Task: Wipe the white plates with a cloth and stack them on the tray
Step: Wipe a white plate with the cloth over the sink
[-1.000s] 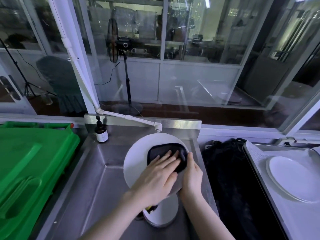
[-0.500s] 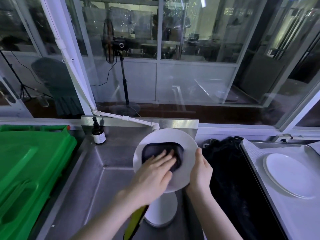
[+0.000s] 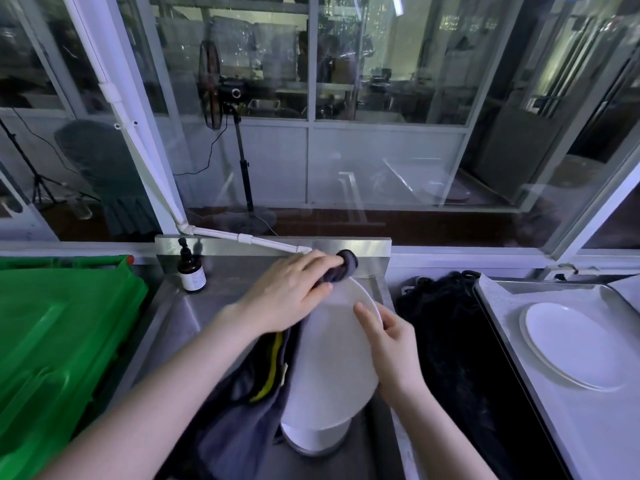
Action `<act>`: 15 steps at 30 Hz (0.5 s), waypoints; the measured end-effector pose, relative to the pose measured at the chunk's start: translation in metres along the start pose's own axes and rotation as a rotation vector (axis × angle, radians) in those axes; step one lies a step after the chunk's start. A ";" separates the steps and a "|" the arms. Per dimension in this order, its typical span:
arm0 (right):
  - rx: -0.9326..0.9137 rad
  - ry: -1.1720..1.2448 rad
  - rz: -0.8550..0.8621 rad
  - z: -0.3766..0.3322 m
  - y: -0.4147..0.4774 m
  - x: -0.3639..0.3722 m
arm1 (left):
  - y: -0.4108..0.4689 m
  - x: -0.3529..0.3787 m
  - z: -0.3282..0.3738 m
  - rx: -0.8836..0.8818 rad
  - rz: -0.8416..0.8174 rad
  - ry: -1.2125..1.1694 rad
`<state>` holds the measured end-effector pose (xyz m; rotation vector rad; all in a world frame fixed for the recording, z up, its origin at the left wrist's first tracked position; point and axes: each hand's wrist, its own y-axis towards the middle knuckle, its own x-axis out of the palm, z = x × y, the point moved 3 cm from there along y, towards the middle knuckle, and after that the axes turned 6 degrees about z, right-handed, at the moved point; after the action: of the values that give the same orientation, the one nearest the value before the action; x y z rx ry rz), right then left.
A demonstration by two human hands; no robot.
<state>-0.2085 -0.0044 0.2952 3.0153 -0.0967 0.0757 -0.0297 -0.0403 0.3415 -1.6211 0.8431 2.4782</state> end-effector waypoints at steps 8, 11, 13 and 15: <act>-0.197 -0.363 -0.292 -0.033 0.028 -0.020 | -0.002 -0.010 0.000 -0.107 -0.069 -0.247; -0.268 -0.465 -0.370 -0.038 0.031 -0.012 | 0.000 -0.009 0.005 -0.121 -0.039 -0.245; -0.272 -0.441 -0.353 -0.039 0.033 -0.014 | -0.003 -0.009 0.000 -0.204 0.079 -0.326; -0.245 -0.368 -0.283 -0.036 0.037 -0.021 | -0.013 -0.007 -0.007 -0.305 0.236 -0.412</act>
<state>-0.2334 -0.0351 0.3346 2.7287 0.2670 -0.4805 -0.0164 -0.0312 0.3400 -1.0479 0.6550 3.0775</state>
